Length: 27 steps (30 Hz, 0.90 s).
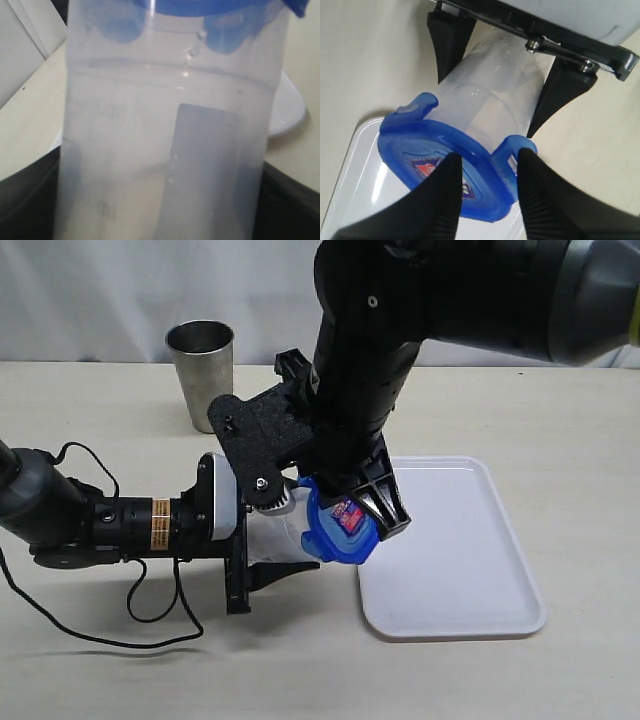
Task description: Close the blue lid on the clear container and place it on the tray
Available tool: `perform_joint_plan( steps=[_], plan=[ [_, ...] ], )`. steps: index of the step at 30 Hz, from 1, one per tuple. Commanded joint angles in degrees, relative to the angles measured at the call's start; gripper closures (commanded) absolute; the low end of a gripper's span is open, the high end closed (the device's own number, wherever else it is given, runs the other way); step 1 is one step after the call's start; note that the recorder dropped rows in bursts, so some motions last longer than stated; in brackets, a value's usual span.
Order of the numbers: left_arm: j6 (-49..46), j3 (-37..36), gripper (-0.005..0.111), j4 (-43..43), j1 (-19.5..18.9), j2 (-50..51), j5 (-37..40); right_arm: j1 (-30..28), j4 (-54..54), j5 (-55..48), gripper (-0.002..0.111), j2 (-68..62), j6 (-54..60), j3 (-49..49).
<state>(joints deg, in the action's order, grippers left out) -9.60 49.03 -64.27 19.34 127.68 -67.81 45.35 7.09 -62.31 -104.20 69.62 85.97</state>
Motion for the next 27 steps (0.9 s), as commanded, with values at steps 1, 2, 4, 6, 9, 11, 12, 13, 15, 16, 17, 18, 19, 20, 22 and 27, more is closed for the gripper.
perform_joint_plan(
  steps=[1, 2, 4, 6, 9, 11, 12, 13, 15, 16, 17, 18, 19, 20, 22, 27],
  plan=[
    [4.0, -0.2, 0.107, 0.6, 0.4, -0.1, -2.2, 1.6, -6.2, 0.8, 0.076, -4.2, 0.0, -1.7],
    [4.0, -0.2, 0.107, 0.6, 0.4, -0.1, -2.2, 2.8, -5.8, 0.9, 0.077, -4.9, 0.2, -1.7],
    [4.0, -0.2, 0.107, 0.6, 0.4, -0.1, -2.2, 3.6, -4.4, 1.0, 0.085, -5.7, -0.1, -1.7],
    [4.0, -0.2, 0.107, 0.6, 0.4, -0.1, -2.2, 3.6, -4.4, 0.5, 0.089, -6.3, -0.5, -1.7],
    [4.0, -0.2, 0.107, 0.5, 0.4, -0.1, -2.2, 3.6, -4.3, 0.3, 0.089, -6.9, -1.1, -1.7],
    [4.0, -0.2, 0.107, 0.5, 0.4, -0.1, -2.2, 3.6, -4.3, 0.2, 0.093, -6.9, -0.2, -1.7],
    [4.0, -0.2, 0.107, 0.5, 0.4, -0.1, -2.2, 3.6, -4.3, 0.2, 0.099, -6.9, 0.1, -1.7],
    [4.0, -0.2, 0.107, 0.5, 0.4, -0.1, -2.2, 3.6, -4.6, 0.3, 0.104, -6.9, 0.3, -1.7],
    [4.0, -0.2, 0.107, 0.5, 0.4, -0.1, -2.2, 3.6, -4.3, 0.9, 0.104, -6.8, -0.3, -1.5],
    [4.0, -0.2, 0.107, 0.5, 0.4, -0.1, -2.2, 3.6, -4.1, 0.9, 0.104, -6.6, -0.5, -1.1],
    [4.0, -0.2, 0.107, 0.5, 0.4, -0.1, -2.2, 3.5, -4.1, 1.1, 0.104, -5.9, -1.4, -0.5],
    [4.0, -0.2, 0.107, 0.5, 0.4, -0.1, -2.2, 3.4, -4.1, 1.6, 0.104, -5.1, -2.3, 0.0],
    [4.1, -0.2, 0.107, 0.5, 0.4, -0.1, -2.2, 2.7, -4.3, 2.8, 0.104, -3.9, -3.9, 0.7],
    [4.3, -0.2, 0.107, 0.5, 0.4, -0.1, -2.2, 2.4, -4.5, 3.9, 0.103, -3.0, -5.3, 0.8],
    [5.6, -0.2, 0.107, 1.0, 0.4, -0.1, -2.2, 0.9, -4.8, 7.0, 0.101, -1.2, -8.9, 0.9],
    [7.1, -0.2, 0.107, 1.1, 0.4, -0.1, -2.2, -3.5, -6.1, 12.4, 0.089, 2.6, -19.3, 1.0]
  ],
)
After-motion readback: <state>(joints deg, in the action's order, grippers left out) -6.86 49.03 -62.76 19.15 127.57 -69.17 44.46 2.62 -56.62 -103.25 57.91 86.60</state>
